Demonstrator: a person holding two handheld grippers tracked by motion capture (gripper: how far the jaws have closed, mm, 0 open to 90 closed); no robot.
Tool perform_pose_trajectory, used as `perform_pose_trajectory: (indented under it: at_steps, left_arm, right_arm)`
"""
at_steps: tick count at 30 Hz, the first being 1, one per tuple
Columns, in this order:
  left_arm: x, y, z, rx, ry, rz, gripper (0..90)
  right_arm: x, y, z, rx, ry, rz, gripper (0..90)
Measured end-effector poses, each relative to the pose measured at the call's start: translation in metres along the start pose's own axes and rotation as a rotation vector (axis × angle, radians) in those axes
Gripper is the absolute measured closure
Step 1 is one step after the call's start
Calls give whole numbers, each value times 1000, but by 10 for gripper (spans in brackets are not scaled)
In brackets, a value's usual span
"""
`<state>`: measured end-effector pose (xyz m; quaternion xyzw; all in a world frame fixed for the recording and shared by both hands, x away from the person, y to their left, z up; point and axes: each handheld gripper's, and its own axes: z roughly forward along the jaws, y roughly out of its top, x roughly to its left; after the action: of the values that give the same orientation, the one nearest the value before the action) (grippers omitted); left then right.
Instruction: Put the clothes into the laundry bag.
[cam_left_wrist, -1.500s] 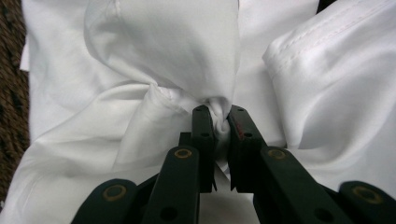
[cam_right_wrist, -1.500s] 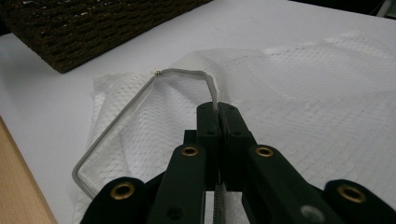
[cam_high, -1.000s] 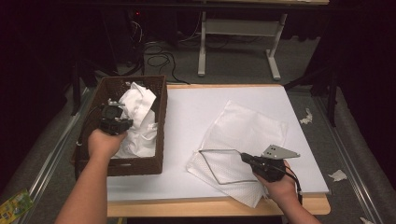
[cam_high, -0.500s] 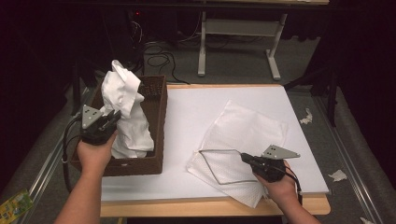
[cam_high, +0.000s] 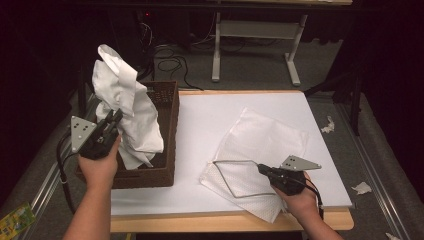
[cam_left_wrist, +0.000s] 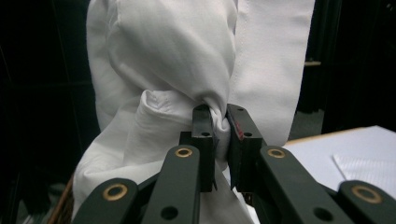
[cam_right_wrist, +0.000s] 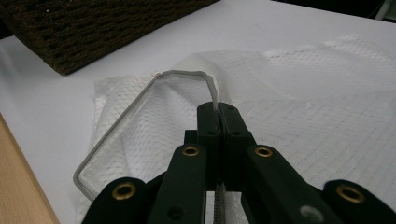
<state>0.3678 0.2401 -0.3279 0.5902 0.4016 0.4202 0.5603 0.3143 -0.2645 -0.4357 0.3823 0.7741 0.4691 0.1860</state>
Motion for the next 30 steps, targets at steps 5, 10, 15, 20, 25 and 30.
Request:
perform_pose_trajectory:
  at_steps: [5, 10, 15, 20, 25, 30]
  left_arm:
    - [-3, 7, -5, -62, 14, 8, 829]
    - [-5, 17, -6, -96, 9, 8, 829]
    - [-10, 30, -7, -130, 3, 23, 829]
    - [-19, 43, -5, -163, -13, 26, 830]
    - [-33, 55, 2, -184, -38, 36, 830]
    - [-52, 61, 12, -199, -77, 30, 830]
  right_arm:
    - [1, 0, 0, -2, -2, -7, 896]
    - [1, 0, 1, -2, -3, -7, 896]
    - [1, 0, 1, 2, -4, -6, 895]
    - [1, 0, 1, 1, -4, -6, 896]
    - [1, 0, 1, 1, -4, -7, 896]
    - [2, 0, 2, -1, -3, -8, 896]
